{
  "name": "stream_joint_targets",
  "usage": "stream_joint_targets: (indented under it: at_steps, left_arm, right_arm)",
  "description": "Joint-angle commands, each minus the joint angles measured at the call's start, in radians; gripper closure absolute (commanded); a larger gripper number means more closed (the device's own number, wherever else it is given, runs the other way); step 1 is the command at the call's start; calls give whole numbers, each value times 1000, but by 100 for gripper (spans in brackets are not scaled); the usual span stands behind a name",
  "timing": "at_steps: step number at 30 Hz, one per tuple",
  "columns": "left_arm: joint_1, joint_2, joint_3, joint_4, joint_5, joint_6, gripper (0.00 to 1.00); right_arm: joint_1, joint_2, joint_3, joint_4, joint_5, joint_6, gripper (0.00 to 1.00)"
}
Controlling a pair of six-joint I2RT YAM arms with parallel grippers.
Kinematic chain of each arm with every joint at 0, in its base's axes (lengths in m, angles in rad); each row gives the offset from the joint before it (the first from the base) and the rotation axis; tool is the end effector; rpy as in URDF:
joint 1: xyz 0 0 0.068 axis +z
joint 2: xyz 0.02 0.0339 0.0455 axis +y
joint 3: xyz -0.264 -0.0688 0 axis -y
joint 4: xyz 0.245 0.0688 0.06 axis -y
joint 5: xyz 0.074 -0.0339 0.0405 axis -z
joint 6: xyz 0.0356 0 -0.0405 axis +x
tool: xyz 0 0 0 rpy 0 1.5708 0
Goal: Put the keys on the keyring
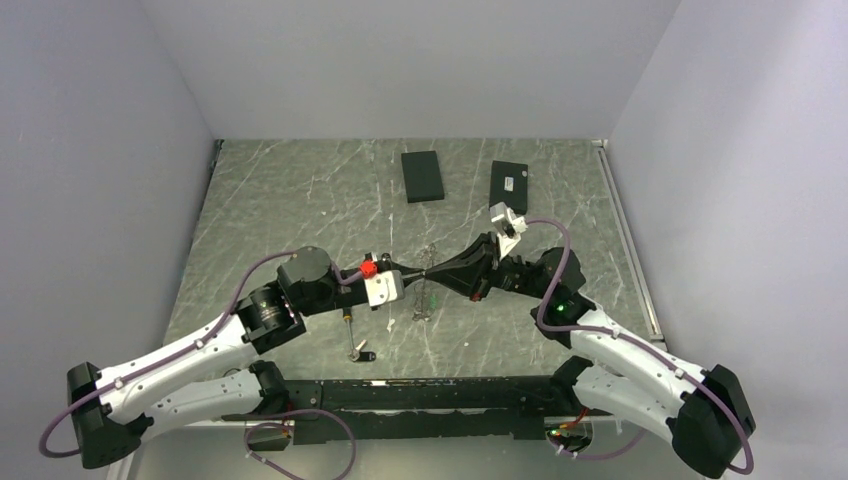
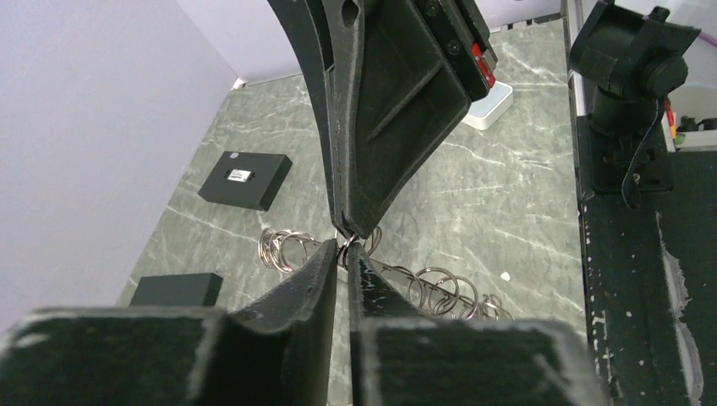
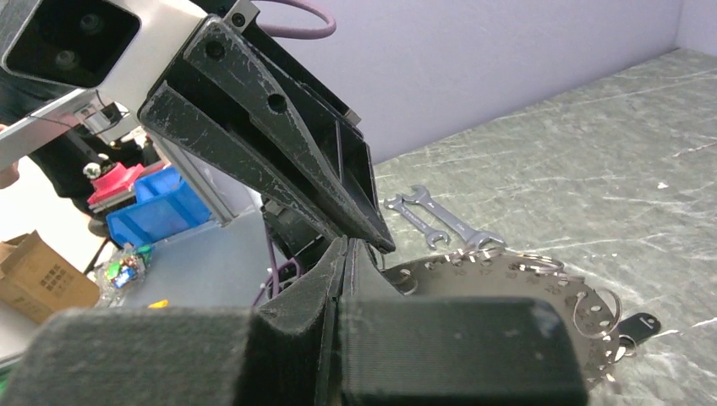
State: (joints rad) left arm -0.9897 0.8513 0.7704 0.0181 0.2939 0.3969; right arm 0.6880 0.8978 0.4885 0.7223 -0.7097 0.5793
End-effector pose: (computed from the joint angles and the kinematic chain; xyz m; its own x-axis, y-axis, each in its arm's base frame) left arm 0.1028 -0.1753 0.3453 0.3388 0.1581 -0.9275 0.8975 0.2414 0.3690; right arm 0.1399 0.1450 0.3086 -0.3268 0.2689 -0.9060 -0.9341 0.0539 0.3529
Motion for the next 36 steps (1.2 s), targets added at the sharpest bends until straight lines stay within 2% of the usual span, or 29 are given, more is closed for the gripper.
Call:
stream_joint_targets:
  at_steps: [1, 2, 3, 7, 11, 12, 14, 15, 18, 26, 28, 31, 36]
  left_arm:
    - [0, 35, 24, 86, 25, -16, 94]
    - [0, 44, 27, 89, 20, -18, 99]
    - [0, 52, 27, 95, 19, -18, 100]
    - [0, 69, 24, 118, 3, -12, 100]
    - [0, 71, 55, 61, -34, 24, 100]
    - [0, 67, 58, 58, -41, 33, 100]
    - [0, 57, 59, 56, -49, 43, 100]
    - [0, 51, 62, 49, -54, 47, 100]
    - [0, 36, 65, 30, -59, 62, 100]
    - [-1, 11, 78, -16, -65, 116, 100]
    - [-3, 15, 116, -101, -68, 159, 100]
    - [-4, 16, 158, -199, 1, 257, 100]
    - [-4, -10, 153, -194, 88, 306, 100]
  right_arm:
    - [-1, 0, 51, 107, -33, 2, 100]
    - [-2, 0, 51, 109, -33, 1, 100]
    - [-2, 0, 51, 110, -33, 1, 100]
    - [-1, -10, 52, 100, -29, -6, 100]
    - [-2, -32, 62, 20, 8, -39, 100]
    - [-2, -37, 70, -12, 22, -46, 97]
    - [-2, -41, 94, -89, 36, -71, 66]
    - [-3, -42, 106, -127, 39, -85, 57]
    - [-2, -58, 123, -186, 49, -123, 47]
    - [-3, -45, 182, -380, 4, -257, 47]
    - [-2, -35, 207, -423, -16, -262, 47]
    - [-2, -10, 229, -438, -96, -248, 46]
    - [-3, 63, 246, -400, -236, -215, 46]
